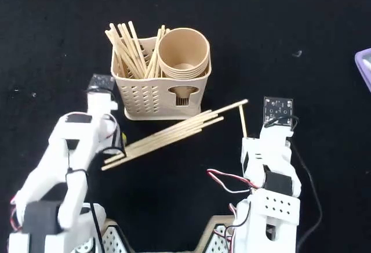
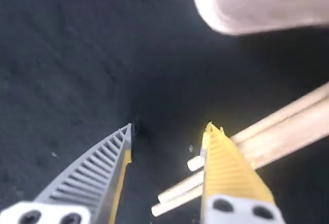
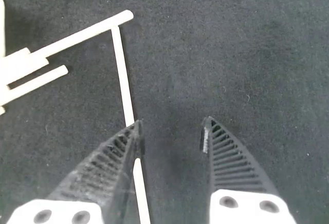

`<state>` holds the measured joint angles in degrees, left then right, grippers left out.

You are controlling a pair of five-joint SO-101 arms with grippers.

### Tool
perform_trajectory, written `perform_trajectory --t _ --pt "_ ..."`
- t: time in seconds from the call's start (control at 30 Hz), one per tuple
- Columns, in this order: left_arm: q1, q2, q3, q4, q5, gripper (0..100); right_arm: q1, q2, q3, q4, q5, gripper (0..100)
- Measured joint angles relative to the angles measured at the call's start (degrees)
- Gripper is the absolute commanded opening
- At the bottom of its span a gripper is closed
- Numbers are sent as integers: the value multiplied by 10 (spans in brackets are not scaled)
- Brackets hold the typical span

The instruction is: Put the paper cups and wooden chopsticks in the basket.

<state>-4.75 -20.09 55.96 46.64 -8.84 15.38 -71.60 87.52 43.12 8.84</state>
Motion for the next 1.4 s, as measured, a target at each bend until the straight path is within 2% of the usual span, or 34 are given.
perform_trajectory --t 0.37,0.73,0.9,1.1,1.17,1.3,1.4 --pt "86 -212 153 39 -20 223 0 0 0 0 0 194" --pt "-32 -357 158 49 -9 223 0 0 0 0 0 194" --pt "-28 -415 153 118 2 223 0 0 0 0 0 194" --pt "67 -519 94 280 -94 223 0 0 0 0 0 194" --pt "99 -554 89 305 -120 223 0 0 0 0 0 194" --pt "171 -607 92 301 -129 223 0 0 0 0 0 194" --pt "193 -627 130 236 -101 223 0 0 0 0 0 194"
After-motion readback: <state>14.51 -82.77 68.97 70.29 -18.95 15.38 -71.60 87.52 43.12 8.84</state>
